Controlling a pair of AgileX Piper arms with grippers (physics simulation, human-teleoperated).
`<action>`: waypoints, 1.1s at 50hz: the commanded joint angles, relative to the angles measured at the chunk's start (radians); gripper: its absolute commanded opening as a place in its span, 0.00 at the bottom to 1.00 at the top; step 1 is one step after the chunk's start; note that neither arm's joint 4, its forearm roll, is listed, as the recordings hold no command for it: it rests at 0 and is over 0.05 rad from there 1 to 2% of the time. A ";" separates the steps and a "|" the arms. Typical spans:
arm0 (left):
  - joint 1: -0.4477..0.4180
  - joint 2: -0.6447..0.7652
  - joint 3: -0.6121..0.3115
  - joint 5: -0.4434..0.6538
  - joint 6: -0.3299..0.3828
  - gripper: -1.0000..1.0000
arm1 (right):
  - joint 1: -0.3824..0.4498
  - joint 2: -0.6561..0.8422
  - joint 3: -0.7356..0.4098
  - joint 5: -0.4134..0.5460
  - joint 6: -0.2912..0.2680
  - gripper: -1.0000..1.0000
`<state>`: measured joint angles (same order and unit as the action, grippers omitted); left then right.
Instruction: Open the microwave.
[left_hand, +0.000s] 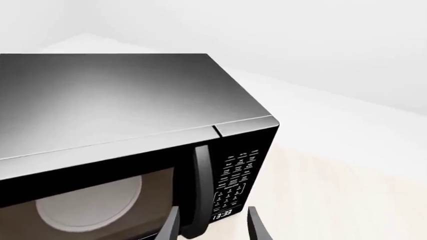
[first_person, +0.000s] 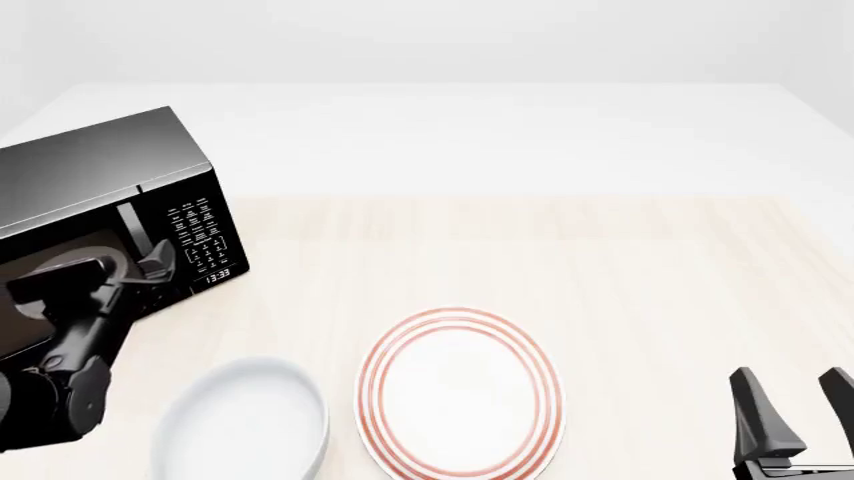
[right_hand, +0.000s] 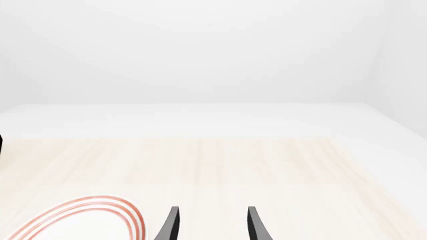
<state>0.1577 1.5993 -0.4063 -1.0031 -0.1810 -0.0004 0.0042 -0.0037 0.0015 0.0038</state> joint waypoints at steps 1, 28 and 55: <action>-0.004 0.023 -0.017 -0.002 -0.002 1.00 | 0.000 0.000 0.000 0.000 0.000 1.00; -0.002 0.082 -0.058 -0.004 -0.011 1.00 | 0.000 0.000 0.000 0.000 0.000 1.00; 0.002 0.137 -0.085 -0.012 -0.024 1.00 | 0.000 0.000 0.000 0.000 0.000 1.00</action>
<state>0.1569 1.7161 -0.4828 -1.0095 -0.1983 -0.0003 0.0042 -0.0037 0.0015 0.0039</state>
